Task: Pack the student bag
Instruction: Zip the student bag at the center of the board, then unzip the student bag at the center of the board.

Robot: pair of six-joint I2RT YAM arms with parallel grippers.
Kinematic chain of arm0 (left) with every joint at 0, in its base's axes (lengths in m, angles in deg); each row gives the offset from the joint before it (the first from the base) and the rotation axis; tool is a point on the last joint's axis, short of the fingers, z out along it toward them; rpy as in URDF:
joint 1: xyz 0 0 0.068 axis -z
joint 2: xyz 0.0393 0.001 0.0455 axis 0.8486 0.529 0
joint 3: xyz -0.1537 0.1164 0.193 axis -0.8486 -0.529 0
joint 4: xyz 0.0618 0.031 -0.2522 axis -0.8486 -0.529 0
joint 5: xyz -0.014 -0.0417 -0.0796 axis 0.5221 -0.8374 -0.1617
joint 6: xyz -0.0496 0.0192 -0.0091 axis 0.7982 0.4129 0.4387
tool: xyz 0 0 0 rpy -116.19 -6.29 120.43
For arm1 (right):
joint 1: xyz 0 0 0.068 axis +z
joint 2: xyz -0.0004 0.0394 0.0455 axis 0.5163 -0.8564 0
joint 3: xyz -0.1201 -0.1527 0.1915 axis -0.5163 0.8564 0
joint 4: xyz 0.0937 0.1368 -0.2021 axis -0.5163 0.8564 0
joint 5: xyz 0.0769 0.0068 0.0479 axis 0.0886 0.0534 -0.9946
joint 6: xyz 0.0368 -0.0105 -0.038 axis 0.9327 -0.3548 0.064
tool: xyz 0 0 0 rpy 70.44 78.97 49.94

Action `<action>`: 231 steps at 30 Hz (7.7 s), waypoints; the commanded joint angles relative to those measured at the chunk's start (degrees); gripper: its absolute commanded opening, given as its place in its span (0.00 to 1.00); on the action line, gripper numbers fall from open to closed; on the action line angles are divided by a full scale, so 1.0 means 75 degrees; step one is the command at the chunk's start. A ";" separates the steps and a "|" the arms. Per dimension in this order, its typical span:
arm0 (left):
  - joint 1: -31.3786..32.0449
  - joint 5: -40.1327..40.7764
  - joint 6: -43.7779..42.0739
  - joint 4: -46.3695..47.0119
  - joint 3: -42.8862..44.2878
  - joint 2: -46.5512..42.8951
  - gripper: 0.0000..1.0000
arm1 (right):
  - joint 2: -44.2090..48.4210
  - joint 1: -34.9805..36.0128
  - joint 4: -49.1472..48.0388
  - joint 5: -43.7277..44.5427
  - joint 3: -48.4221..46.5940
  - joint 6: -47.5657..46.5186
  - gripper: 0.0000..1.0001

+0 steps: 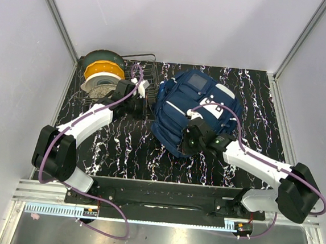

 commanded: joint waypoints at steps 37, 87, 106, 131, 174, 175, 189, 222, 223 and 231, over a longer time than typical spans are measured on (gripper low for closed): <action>-0.1181 -0.0467 -0.0353 0.0407 0.0591 -0.0377 0.65 | 0.1011 -0.0003 0.1931 0.0860 0.0539 0.1065 0.00; 0.1527 0.2252 0.3481 0.3280 -0.2060 -0.1665 0.00 | 0.1117 -0.0131 0.1901 0.2171 0.0749 0.2083 0.00; 0.0319 0.0528 0.2648 0.2307 -0.0442 -0.2252 0.00 | 0.2782 -0.3481 0.1892 0.2079 0.2121 0.2929 0.00; 0.0319 -0.0528 0.2672 0.2740 -0.0875 -0.2041 0.00 | 0.2932 -0.4878 0.0623 0.0321 0.2297 0.2002 0.46; 0.0554 0.1044 -0.0937 -0.0307 -0.0537 -0.1632 0.00 | 0.1577 -0.5792 -0.1566 -0.3331 0.1045 -0.2427 0.63; 0.0495 0.0811 -0.0973 -0.0296 -0.0513 -0.1527 0.00 | 0.1378 -0.5792 -0.1542 -0.3591 0.0985 -0.2439 0.64; 0.0096 0.0422 -0.1254 -0.0378 -0.0079 -0.0799 0.00 | 0.0510 -0.5511 -0.0992 -0.4273 0.0809 -0.1935 0.54; -0.0326 -0.0703 -0.1348 -0.0471 0.0812 0.0103 0.00 | 0.0919 -0.5347 -0.2082 -0.4625 0.2332 -0.1184 0.00; -0.0326 -0.0703 -0.1348 -0.0460 0.0789 0.0103 0.00 | 0.0989 -0.5335 -0.1988 -0.4497 0.2321 -0.1231 0.00; -0.0337 -0.0715 -0.1348 -0.0448 0.0671 0.0091 0.00 | 0.1903 -0.5277 -0.0968 -0.2972 0.1969 -0.1337 0.00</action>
